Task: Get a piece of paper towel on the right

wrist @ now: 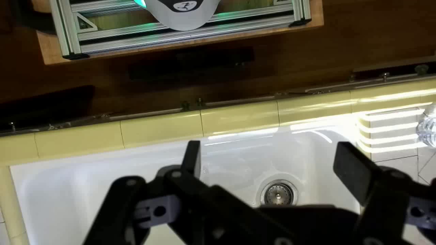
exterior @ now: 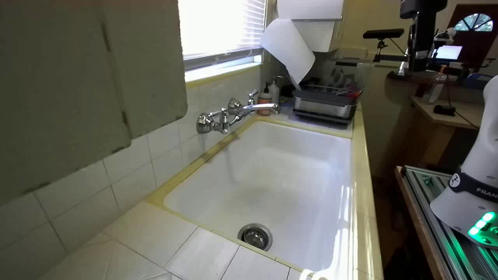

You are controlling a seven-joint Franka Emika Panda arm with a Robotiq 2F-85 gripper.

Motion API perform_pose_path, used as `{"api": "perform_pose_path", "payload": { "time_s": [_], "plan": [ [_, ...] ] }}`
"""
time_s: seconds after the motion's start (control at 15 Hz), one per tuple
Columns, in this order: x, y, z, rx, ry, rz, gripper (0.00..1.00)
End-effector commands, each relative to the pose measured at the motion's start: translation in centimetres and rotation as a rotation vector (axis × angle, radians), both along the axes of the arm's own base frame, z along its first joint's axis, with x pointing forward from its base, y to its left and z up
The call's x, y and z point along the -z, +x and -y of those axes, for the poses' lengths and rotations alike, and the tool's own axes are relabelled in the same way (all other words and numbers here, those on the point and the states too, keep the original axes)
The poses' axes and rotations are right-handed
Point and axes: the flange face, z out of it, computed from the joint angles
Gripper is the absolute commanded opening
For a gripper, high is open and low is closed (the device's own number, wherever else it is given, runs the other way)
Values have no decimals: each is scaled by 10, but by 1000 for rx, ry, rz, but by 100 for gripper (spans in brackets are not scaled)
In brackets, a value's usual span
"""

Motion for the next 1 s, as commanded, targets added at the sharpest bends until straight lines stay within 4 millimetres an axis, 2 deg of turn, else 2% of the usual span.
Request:
{"api": "perform_pose_path", "payload": {
  "time_s": [0.0,0.8,0.93],
  "plan": [
    [0,0,0,0,0,-1,100],
    [0,0,0,0,0,-1,100],
    [0,7,8,63,-34,33,100]
  ]
}}
